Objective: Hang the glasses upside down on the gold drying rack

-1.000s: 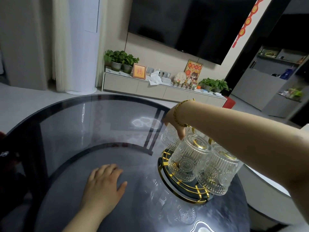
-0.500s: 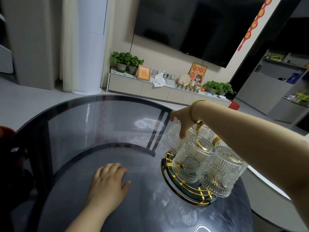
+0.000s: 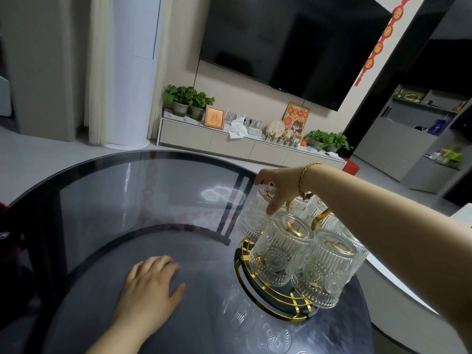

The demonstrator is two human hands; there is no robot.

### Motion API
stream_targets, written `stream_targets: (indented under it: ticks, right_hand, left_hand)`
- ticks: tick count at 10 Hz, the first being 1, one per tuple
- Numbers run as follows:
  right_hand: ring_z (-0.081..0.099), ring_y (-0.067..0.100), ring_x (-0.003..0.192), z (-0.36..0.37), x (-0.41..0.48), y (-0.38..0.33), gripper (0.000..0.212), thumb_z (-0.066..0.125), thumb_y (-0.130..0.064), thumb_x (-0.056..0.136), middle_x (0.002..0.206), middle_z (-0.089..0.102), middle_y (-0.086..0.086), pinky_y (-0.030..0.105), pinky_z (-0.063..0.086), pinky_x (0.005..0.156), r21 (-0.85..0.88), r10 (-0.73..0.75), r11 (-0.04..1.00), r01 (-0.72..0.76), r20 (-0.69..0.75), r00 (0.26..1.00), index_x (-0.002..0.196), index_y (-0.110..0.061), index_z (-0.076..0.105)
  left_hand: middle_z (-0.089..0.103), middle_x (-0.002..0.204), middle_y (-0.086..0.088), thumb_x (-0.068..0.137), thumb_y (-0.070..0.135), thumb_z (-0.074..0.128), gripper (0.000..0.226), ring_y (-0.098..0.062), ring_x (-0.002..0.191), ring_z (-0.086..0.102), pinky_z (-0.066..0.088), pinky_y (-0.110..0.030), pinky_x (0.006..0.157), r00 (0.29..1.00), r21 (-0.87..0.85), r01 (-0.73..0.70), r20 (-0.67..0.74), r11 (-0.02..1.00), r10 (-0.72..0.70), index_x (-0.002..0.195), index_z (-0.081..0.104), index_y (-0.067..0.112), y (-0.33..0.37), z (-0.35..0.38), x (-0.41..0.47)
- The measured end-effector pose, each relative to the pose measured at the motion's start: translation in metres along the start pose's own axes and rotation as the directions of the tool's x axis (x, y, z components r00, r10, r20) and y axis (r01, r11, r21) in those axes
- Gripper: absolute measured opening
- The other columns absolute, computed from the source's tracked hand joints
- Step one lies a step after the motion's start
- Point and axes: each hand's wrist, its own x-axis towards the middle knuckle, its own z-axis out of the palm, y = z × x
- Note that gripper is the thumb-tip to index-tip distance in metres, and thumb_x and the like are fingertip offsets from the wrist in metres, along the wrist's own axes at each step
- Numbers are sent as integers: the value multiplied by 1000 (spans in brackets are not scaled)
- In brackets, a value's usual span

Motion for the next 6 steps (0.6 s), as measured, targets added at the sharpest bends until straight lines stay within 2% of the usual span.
stream_targets:
  ticks: [2, 3, 5, 6]
  right_hand:
    - [44, 25, 118, -1, -2, -1, 71, 69, -27, 70, 135, 42, 7, 34, 37, 98, -22, -29, 999, 28, -41, 999, 129, -16, 32]
    - [46, 26, 115, -1, -2, -2, 68, 68, -29, 71, 133, 45, 8, 35, 39, 97, -18, -35, 999, 34, -61, 998, 128, -15, 34]
    - [43, 26, 121, -1, -5, -3, 71, 67, -31, 72, 138, 41, 7, 37, 36, 101, 4, -18, 1000, 18, -40, 999, 131, -15, 31]
    - [41, 24, 123, -1, -14, -1, 71, 66, -33, 72, 138, 41, 6, 34, 33, 102, 101, -44, 993, 58, -141, 989, 131, -15, 30]
  left_hand:
    - [73, 73, -6, 48, 31, 63, 29, -29, 69, 71, 57, -45, 59, 1000, 0, -13, -5, 1000, 13, 69, 69, 12, -1, 0, 0]
    - [72, 73, -4, 54, 35, 58, 28, -27, 68, 71, 57, -42, 58, 999, 16, -34, -7, 999, 34, 68, 69, 14, -2, 0, 0]
    - [72, 72, -4, 47, 31, 64, 27, -28, 67, 70, 57, -42, 56, 995, 11, -44, 90, 999, 42, 67, 69, 14, 0, -3, 1]
    - [72, 81, -6, 56, 29, 66, 26, -29, 78, 70, 56, -45, 68, 996, -23, 15, 88, 1000, -13, 75, 70, 13, 0, -4, 0]
